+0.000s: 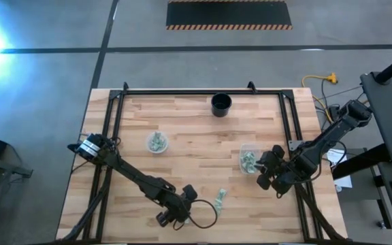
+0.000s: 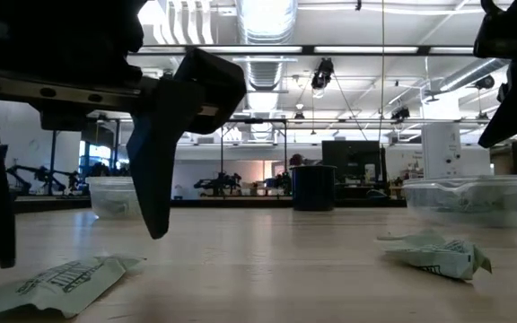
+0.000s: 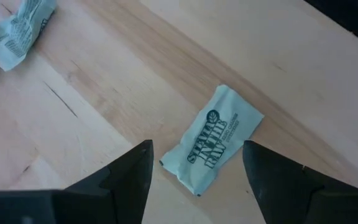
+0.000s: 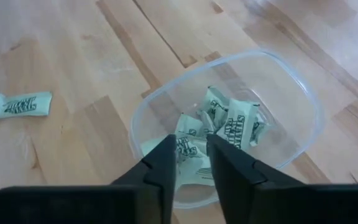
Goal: Pick and place items into bin
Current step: Put the white sweetener packet into the left transparent bin, then put the white sweetener packet into the right transparent bin
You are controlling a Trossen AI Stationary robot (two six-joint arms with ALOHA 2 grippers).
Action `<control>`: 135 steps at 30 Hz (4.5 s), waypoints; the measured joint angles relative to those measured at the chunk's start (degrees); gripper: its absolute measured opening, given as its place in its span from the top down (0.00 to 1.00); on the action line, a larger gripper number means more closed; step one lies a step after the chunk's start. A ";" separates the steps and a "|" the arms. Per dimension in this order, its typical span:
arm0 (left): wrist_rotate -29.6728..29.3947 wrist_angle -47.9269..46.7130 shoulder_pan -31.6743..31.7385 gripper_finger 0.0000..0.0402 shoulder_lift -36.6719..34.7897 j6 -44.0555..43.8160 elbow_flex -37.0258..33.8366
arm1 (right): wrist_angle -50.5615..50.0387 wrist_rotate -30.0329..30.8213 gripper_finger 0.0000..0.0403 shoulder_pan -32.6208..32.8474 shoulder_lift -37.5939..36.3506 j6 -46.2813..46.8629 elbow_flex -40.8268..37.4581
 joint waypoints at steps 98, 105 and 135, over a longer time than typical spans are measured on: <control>-30.75 -31.21 25.52 0.96 -41.22 -34.14 -25.99 | 38.86 -12.77 0.67 -4.10 28.72 -24.90 12.22; -31.24 -29.99 26.18 0.91 -39.72 -34.45 -27.85 | 40.17 -20.81 0.60 -5.41 33.10 -27.75 15.00; -32.77 -28.37 26.05 0.62 -50.92 -37.44 -18.84 | 40.18 -23.08 0.66 -5.86 43.67 -24.73 21.27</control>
